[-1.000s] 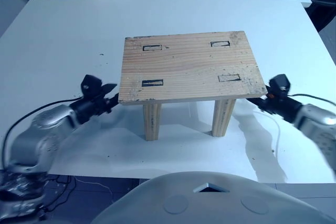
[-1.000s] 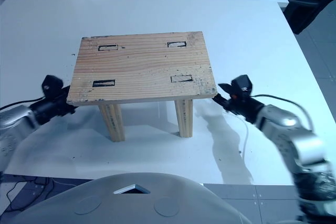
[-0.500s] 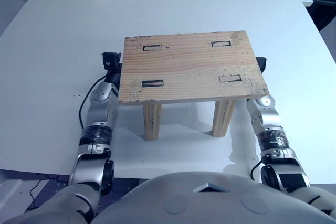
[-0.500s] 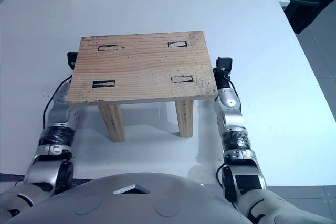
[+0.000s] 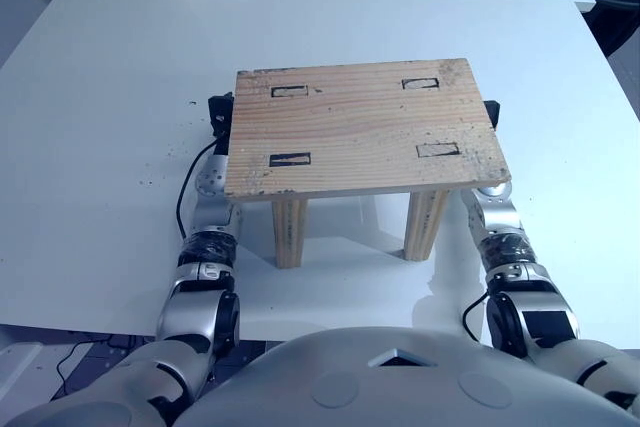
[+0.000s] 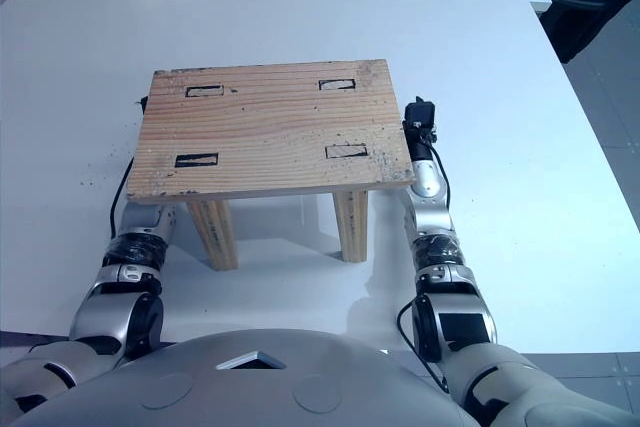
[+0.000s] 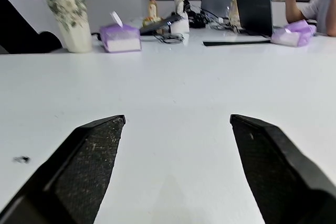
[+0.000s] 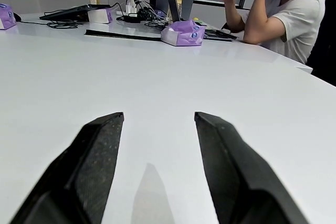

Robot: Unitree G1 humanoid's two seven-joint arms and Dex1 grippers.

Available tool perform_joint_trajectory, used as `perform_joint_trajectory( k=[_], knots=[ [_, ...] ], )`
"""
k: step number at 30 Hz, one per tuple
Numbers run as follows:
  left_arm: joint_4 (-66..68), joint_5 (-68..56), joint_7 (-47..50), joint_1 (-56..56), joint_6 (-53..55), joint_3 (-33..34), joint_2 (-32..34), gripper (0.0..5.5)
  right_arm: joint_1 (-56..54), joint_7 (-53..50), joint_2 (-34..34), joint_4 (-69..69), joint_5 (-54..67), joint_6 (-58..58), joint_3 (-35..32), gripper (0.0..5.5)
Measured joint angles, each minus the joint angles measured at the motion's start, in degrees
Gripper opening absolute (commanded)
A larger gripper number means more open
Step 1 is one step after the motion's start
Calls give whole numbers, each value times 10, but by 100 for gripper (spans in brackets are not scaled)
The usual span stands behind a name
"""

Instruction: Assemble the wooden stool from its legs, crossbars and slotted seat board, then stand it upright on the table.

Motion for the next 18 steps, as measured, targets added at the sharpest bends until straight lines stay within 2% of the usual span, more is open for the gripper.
perform_joint_trajectory(
  k=[18],
  knots=[
    [55, 27, 24, -28, -72, 6, -43, 373, -102, 33, -9, 116, -3, -35, -24, 249]
  ],
)
